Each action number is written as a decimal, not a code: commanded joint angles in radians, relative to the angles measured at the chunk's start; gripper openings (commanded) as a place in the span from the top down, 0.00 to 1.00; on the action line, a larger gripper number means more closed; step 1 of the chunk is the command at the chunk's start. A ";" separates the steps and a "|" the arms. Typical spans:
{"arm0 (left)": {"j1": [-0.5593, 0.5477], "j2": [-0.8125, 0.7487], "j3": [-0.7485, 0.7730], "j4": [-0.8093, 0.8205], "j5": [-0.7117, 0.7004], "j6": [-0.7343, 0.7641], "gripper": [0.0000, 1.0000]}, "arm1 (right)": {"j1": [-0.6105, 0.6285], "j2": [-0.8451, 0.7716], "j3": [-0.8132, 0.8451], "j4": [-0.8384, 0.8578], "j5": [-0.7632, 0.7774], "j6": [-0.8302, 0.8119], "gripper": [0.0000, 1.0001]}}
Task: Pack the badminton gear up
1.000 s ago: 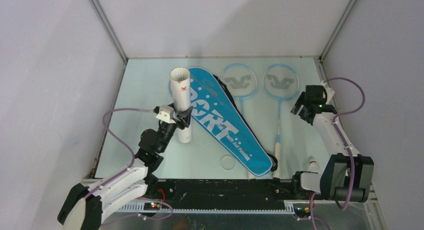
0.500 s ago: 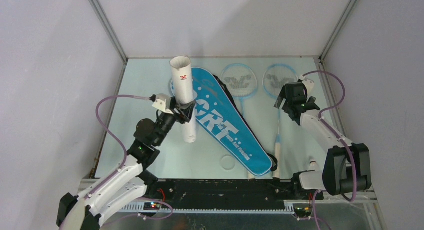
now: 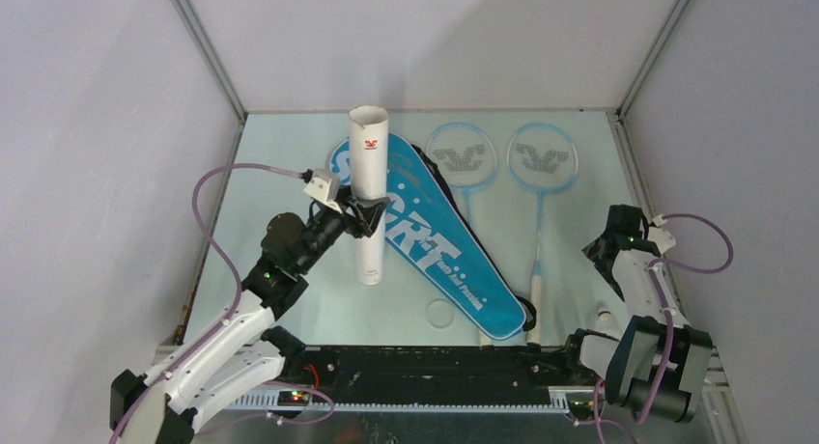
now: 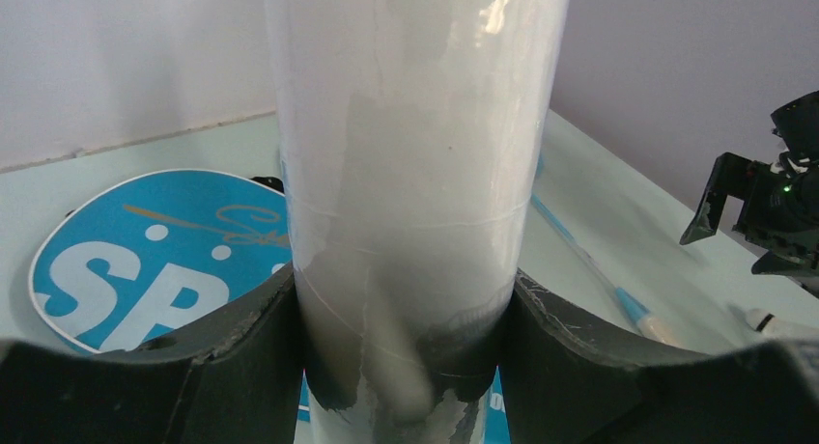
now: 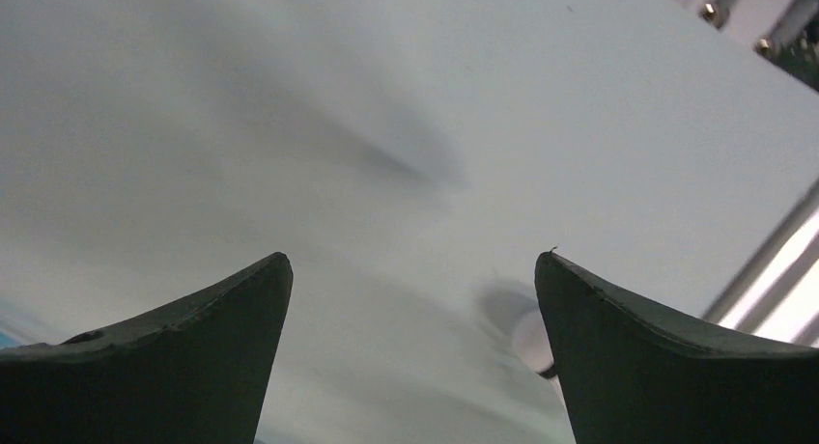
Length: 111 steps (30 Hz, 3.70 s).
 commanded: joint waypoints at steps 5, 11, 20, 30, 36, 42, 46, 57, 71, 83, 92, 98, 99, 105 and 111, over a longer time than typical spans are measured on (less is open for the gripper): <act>-0.004 0.047 0.071 0.070 0.104 0.067 0.60 | -0.036 -0.066 0.045 -0.279 -0.019 0.009 0.01; -0.004 0.058 0.043 0.142 0.116 0.125 0.60 | -0.021 -0.028 0.069 -0.357 -0.044 0.035 0.01; -0.004 0.074 0.041 0.150 0.079 0.218 0.60 | 0.004 0.088 0.064 -0.357 -0.037 0.054 0.01; -0.004 0.078 0.047 0.137 0.060 0.233 0.61 | -0.010 0.196 0.047 -0.303 0.010 0.042 0.02; -0.004 0.070 0.052 0.129 0.058 0.230 0.61 | -0.022 0.170 0.050 -0.251 0.044 0.003 0.22; -0.004 0.064 0.048 0.125 0.055 0.225 0.61 | -0.014 0.144 0.053 -0.220 0.028 -0.038 0.54; -0.004 0.054 0.046 0.116 0.054 0.230 0.60 | 0.016 0.149 0.054 -0.233 -0.003 -0.037 0.48; -0.004 0.046 0.050 0.083 0.023 0.241 0.60 | 0.056 0.113 0.049 -0.349 0.046 0.072 0.18; -0.004 0.006 0.038 0.051 -0.096 0.301 0.60 | -0.018 0.109 0.021 -0.337 -0.059 0.080 0.01; -0.004 0.032 0.035 0.047 -0.206 0.337 0.61 | -0.039 0.170 -0.007 -0.279 -0.235 0.015 0.29; -0.004 -0.002 0.012 0.045 -0.203 0.316 0.61 | 0.017 0.089 -0.001 -0.248 -0.286 -0.027 0.84; -0.004 -0.047 -0.024 0.057 -0.201 0.299 0.61 | 0.106 0.047 0.119 -0.220 -0.348 -0.048 0.99; -0.004 -0.052 -0.029 0.059 -0.201 0.297 0.60 | 0.125 0.052 0.164 -0.214 -0.353 -0.055 0.99; -0.004 -0.116 -0.070 0.063 -0.215 0.286 0.60 | 0.290 0.121 0.333 -0.167 -0.387 -0.088 1.00; -0.004 -0.113 -0.084 0.060 -0.159 0.296 0.59 | 0.391 0.170 0.486 0.031 -0.576 -0.162 0.99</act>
